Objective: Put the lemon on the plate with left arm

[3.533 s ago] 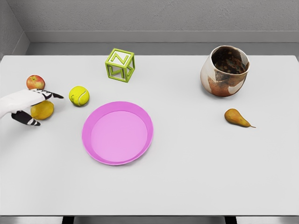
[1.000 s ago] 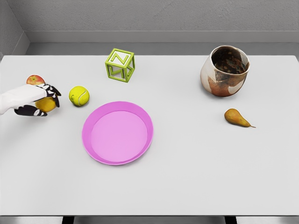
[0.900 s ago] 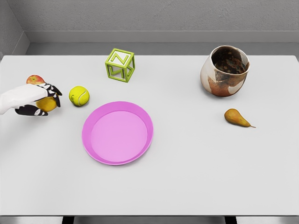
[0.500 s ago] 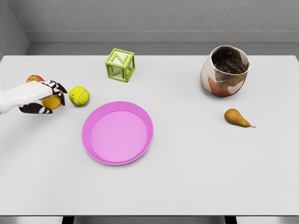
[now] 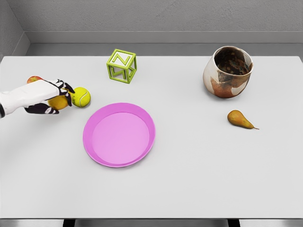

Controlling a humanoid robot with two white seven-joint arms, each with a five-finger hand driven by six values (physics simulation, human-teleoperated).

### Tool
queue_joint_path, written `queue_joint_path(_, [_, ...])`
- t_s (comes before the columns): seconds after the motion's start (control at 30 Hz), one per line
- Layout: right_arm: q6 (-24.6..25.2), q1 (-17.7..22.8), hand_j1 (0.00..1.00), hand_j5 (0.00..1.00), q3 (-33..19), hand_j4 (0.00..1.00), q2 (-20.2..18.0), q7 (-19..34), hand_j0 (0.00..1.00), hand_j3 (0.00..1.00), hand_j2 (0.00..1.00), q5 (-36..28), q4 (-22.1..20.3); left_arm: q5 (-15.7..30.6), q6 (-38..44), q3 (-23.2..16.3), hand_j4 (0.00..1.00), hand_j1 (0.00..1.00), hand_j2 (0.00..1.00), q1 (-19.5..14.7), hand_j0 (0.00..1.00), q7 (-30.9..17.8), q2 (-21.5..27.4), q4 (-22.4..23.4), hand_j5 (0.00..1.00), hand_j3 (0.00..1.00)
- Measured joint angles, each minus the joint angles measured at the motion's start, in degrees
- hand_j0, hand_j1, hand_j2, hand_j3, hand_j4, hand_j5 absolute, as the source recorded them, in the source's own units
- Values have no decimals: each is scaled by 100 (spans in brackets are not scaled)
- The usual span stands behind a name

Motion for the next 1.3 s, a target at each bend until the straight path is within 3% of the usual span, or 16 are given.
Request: queue_joint_path(1.3, [0,0,100,100,0,100,0,0,100,100,100,0,0,-36,-14,-175,46,46,46,255,46,10,-183,-1338,46,46])
